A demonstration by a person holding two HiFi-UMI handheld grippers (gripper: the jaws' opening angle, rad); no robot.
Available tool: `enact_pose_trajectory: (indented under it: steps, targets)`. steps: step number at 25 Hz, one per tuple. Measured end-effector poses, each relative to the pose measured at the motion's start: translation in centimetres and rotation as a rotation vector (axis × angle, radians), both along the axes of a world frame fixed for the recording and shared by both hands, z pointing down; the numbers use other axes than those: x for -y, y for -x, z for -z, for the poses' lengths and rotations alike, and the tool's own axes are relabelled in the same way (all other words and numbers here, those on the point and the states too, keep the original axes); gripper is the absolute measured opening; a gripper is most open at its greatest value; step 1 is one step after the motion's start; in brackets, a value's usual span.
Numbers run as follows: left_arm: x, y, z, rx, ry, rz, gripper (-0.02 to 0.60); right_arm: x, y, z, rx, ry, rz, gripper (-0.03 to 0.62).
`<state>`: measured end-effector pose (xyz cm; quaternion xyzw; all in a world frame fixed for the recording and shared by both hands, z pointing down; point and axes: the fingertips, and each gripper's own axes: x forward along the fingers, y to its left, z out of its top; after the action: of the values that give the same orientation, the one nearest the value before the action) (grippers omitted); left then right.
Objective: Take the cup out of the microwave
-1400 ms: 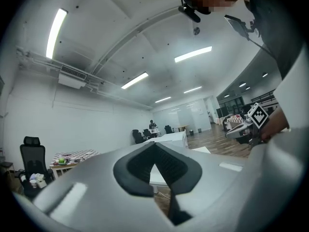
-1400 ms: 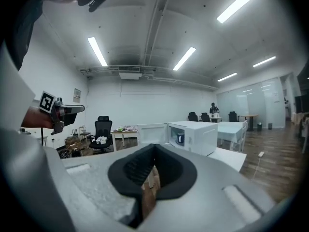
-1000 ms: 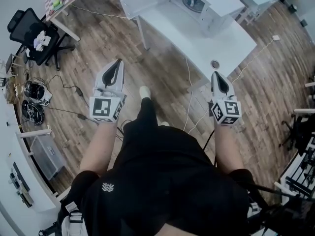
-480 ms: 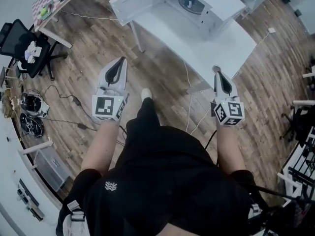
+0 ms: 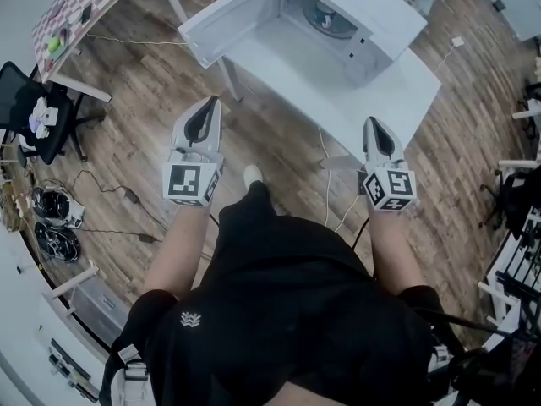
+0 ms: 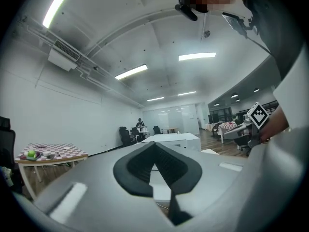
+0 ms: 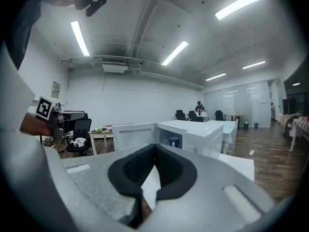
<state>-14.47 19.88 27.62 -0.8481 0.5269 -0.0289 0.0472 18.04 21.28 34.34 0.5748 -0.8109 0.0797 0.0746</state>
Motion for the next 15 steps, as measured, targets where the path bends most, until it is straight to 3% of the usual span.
enact_pose_trajectory:
  steps: [15]
  targets:
    - [16.1,1.6,2.2,0.004,-0.032,-0.189,0.0,13.0,2.8,4.3,-0.038,-0.068,-0.182,0.0]
